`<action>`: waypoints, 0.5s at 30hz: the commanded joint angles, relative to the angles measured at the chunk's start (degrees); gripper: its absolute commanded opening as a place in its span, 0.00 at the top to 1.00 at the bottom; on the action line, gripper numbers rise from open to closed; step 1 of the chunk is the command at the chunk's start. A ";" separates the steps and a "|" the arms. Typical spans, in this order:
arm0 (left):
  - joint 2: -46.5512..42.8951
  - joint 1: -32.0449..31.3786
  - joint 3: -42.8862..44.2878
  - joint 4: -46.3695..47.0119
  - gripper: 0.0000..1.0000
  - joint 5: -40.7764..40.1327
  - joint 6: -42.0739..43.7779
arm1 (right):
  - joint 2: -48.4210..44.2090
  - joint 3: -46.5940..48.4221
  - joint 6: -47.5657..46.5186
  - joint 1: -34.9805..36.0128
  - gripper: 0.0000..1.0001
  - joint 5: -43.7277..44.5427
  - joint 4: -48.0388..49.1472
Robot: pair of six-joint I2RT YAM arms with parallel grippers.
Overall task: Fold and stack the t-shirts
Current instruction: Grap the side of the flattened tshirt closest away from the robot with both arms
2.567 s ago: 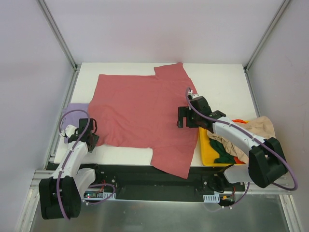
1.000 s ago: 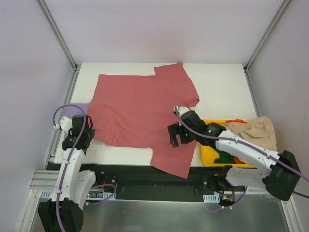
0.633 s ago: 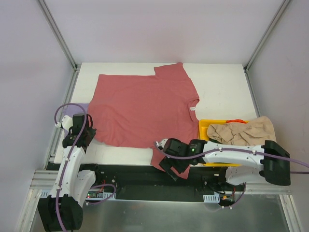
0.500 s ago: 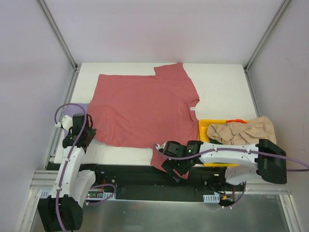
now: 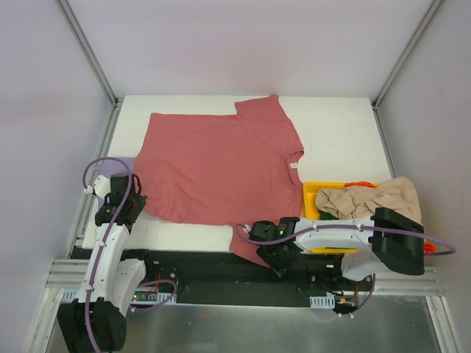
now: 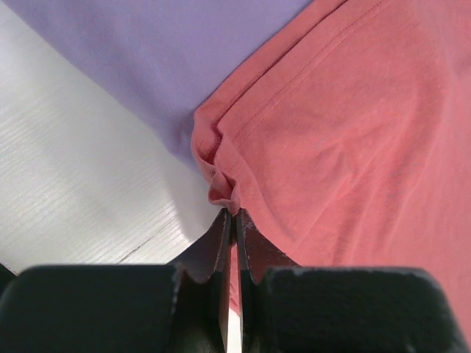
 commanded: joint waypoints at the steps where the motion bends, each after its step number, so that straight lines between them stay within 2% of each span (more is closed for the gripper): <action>1: -0.36 0.41 1.31 0.39 1.00 -0.83 0.95 | 1.91 0.25 2.12 0.08 0.60 4.34 -0.17; 6: -0.18 0.50 2.01 0.30 1.00 -0.83 1.04 | -0.01 2.00 2.13 -0.53 1.00 7.69 -0.61; 11: 0.17 0.50 3.15 0.30 1.00 -0.39 1.65 | -5.63 4.20 1.77 -2.55 1.00 13.31 -3.50; 15: 1.22 0.50 5.00 0.03 1.00 -0.03 1.74 | -11.78 6.31 -0.85 -8.08 1.00 13.41 -4.39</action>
